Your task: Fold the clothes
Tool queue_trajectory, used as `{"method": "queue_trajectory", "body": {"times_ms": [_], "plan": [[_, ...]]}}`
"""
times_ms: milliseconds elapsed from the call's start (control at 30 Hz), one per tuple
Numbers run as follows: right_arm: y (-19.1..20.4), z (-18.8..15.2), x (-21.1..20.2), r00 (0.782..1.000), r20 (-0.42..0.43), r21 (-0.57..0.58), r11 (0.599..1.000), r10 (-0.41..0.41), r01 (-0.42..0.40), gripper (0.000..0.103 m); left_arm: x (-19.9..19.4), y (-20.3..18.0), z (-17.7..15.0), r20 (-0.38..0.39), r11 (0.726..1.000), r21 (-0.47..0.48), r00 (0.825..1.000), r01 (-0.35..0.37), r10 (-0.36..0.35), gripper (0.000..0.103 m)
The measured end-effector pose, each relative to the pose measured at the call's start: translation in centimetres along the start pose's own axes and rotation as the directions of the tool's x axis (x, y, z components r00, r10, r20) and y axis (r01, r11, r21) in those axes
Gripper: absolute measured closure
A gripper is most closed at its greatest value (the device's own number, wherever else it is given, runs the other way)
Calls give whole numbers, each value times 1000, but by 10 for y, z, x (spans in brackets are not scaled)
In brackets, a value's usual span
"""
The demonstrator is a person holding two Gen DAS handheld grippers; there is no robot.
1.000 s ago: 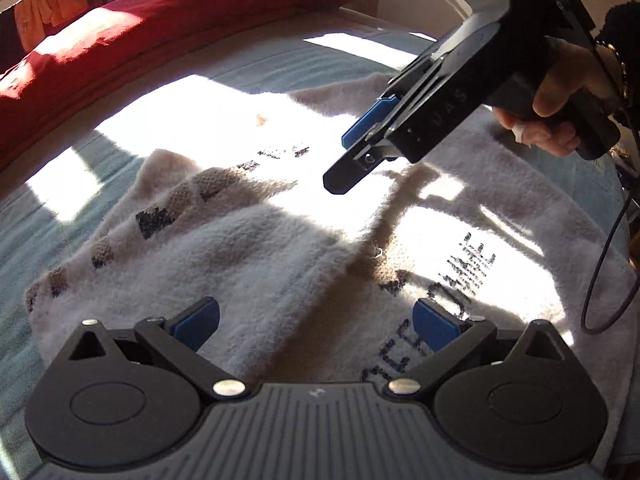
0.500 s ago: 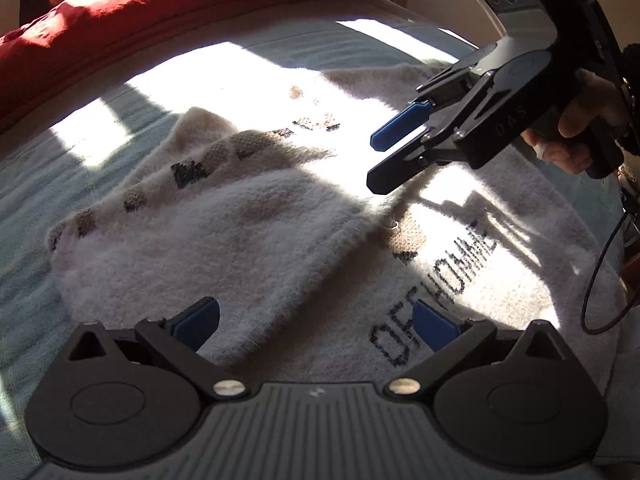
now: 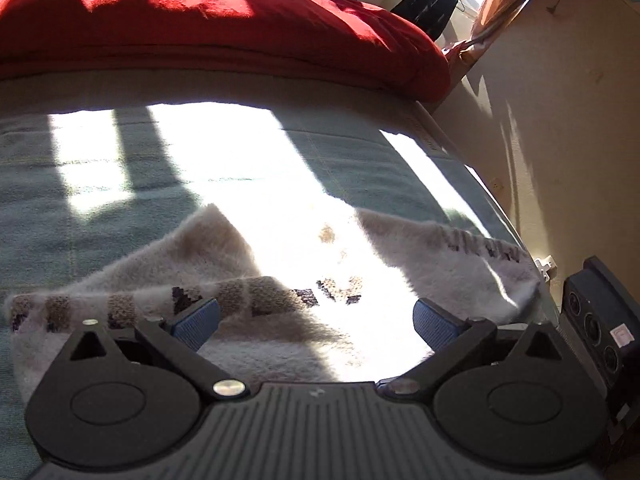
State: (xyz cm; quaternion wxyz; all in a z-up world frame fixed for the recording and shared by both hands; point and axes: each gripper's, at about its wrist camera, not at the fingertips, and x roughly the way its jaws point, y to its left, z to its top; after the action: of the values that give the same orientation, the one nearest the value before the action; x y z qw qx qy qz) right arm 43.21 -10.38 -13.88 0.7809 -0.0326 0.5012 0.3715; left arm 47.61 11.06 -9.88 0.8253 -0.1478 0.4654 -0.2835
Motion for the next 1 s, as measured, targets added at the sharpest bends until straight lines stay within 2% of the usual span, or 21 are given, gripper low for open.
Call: {"method": "queue_trajectory", "body": {"times_ms": [33,167,233,300,367,467,533,700,833,1000], "plan": [[2,0,0,1000,-2,-4,1000,-3,3,23,14,0,4,-15,999,-31,999,42,-43,1],[7,-4,1,1000,2,-20,1000,-15,15,22,61,0,6,-83,992,-83,992,92,-99,1],[8,-7,1,1000,10,-15,1000,-19,19,22,80,4,3,-117,993,-95,989,76,-87,1],[7,-10,0,1000,14,7,1000,-17,17,22,87,8,1,-113,991,-116,990,67,-81,1],[5,-12,-1,1000,16,28,999,-16,15,22,83,6,3,-100,988,-139,992,66,-81,1],[4,-13,-4,1000,19,53,999,-12,11,22,66,-4,-1,-94,991,-117,992,70,-81,1],[3,-14,-5,1000,20,63,998,-9,8,22,53,-7,-10,-108,995,-87,993,46,-55,1],[4,-13,-10,1000,14,65,998,-6,5,22,42,2,-46,-173,989,-147,984,19,-45,1],[8,-16,-19,1000,6,38,999,-18,18,22,21,1,-52,-138,987,-158,990,8,-30,1],[6,-12,-37,997,31,18,997,-71,70,22,-4,11,-55,-84,982,-179,995,-67,52,1]]}}
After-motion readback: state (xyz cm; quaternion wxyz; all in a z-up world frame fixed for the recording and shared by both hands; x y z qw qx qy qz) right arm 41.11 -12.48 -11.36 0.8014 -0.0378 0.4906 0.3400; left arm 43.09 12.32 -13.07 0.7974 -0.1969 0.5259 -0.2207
